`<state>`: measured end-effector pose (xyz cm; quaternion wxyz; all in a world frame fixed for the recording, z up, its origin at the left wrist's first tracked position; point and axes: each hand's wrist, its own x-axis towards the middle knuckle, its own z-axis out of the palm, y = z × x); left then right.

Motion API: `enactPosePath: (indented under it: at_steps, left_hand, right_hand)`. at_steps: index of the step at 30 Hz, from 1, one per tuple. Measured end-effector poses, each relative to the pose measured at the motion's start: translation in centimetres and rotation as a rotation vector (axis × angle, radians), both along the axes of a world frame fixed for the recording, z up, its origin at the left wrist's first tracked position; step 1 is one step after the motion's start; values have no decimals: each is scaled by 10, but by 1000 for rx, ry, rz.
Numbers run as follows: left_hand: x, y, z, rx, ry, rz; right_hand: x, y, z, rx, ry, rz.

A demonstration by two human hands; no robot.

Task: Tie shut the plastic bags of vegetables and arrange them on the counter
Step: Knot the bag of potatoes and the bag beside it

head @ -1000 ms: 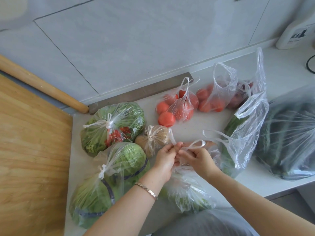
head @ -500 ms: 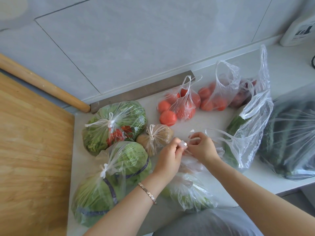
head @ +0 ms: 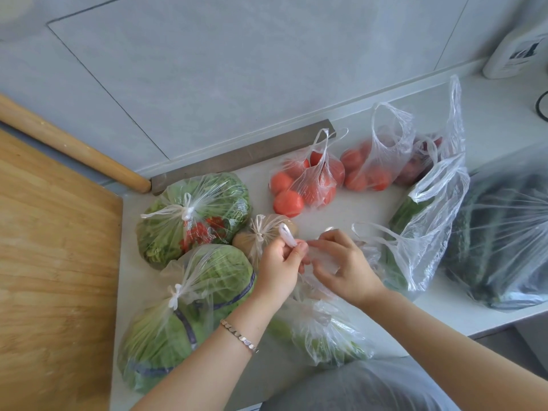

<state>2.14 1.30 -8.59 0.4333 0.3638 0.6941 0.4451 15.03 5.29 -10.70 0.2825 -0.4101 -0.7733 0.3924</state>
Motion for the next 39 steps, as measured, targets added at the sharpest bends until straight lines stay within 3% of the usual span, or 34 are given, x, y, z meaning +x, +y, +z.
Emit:
enactPosePath:
  at_steps: [4,8,11,13,16,20,27,31,33,35,39]
  left_hand:
    - [-4,0,0,-22,16,-122]
    - [-6,1,-2,-2,14,-127]
    - [-5,2,-5,14,18,-59]
    - [-4,2,-8,1,48,-27]
    - [0,2,-9,-51,37,-12]
    - [3,4,-8,-106,5,16]
    - [0,10,-4,-125,-50,78]
    - [4,16,0,-66,-103,210]
    - [6,19,-4,-61,-92,260]
    - [0,18,-12,-114,18,298]
    - [-29,8,-36,-301,242,234]
  right_hand:
    - [4,2,-4,35,-82,88]
    - [5,8,5,-434,7,74]
    - [6,17,7,-865,305,-11]
    - [10,22,7,-990,447,3]
    - [12,20,10,-877,464,93]
    - [5,14,14,-673,363,-41]
    - [-1,13,17,-495,242,-149]
    - [-6,17,32,-547,311,-152]
    - [-4,22,31,-677,363,-168]
    - [7,25,20,-839,407,-238]
    - [46,23,-15,-1017,297,-546]
